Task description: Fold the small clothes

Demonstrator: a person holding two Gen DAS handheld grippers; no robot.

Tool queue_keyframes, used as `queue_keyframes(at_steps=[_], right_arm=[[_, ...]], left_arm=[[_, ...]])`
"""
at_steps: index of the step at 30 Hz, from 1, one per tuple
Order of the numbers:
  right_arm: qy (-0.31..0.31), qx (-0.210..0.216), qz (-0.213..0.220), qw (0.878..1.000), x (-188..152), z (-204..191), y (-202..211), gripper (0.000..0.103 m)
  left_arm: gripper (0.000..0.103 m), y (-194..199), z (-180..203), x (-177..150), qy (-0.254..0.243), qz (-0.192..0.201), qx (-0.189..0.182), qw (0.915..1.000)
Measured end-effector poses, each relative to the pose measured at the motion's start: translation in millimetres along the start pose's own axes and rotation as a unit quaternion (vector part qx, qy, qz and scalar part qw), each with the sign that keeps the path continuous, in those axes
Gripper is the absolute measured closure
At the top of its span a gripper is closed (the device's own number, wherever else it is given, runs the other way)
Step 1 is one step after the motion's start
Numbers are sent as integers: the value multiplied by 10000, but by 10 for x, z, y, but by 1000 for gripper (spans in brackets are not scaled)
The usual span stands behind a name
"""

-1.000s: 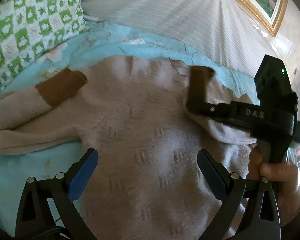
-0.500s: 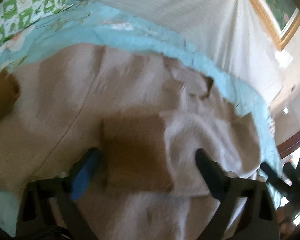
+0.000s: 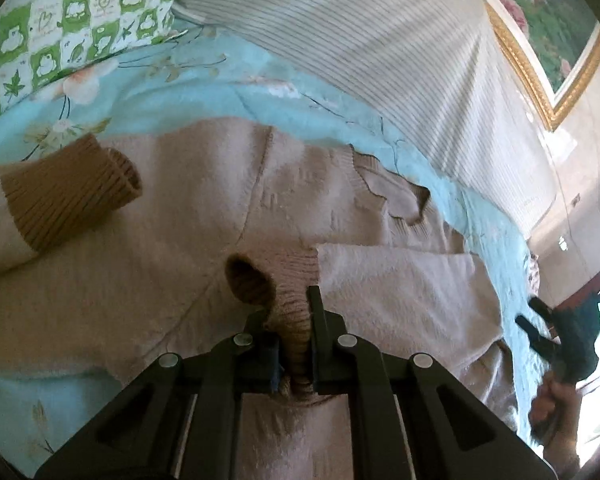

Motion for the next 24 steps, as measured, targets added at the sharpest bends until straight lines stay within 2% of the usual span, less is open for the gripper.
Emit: queue_keyframes(at_steps=[6, 8, 9, 12, 13, 15, 16, 17, 18, 21, 24], right_arm=[[433, -709, -753, 9937, 32, 108, -638, 37], [648, -801, -893, 9907, -4, 105, -778, 84], [715, -851, -894, 9898, -2, 102, -787, 95], [896, -1076, -431, 9892, 139, 106, -601, 95], [844, -1102, -374, 9896, 158, 135, -579, 95], [654, -1107, -526, 9903, 131, 201, -645, 94], [585, -1106, -623, 9902, 98, 239, -684, 90], [473, -1056, -661, 9911, 74, 268, -690, 89], [381, -1001, -631, 9922, 62, 273, -654, 85], [209, -884, -386, 9951, 47, 212, -426, 60], [313, -652, -191, 9972, -44, 12, -209, 57]], left_arm=[[94, -29, -76, -112, -11, -82, 46, 10000], [94, -5, -45, -79, -88, -58, 59, 9999], [94, 9, -2, -53, -170, -21, 67, 9998], [94, 100, 135, 62, -412, 227, -26, 9989], [93, 80, 130, 79, -465, 233, 74, 9986], [91, -11, 32, 54, -509, 129, 373, 9979], [90, -51, -37, 15, -484, 33, 495, 9976], [87, -54, -82, -23, -450, -25, 529, 9976], [85, -14, -123, -56, -410, -31, 526, 9978], [85, 212, -209, -120, -326, 92, 465, 9983], [80, 451, -335, -186, -185, 180, 478, 9985]])
Point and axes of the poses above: each gripper's, at about its wrist camera, not at the fingertips, and y roughly against the way its jaws point, z to its right, x to its top, the point moved 10 cm from there along -y, roughly the way its jaws point, and after that the axes turned 4 degrees about -z, right-handed, at the moved point
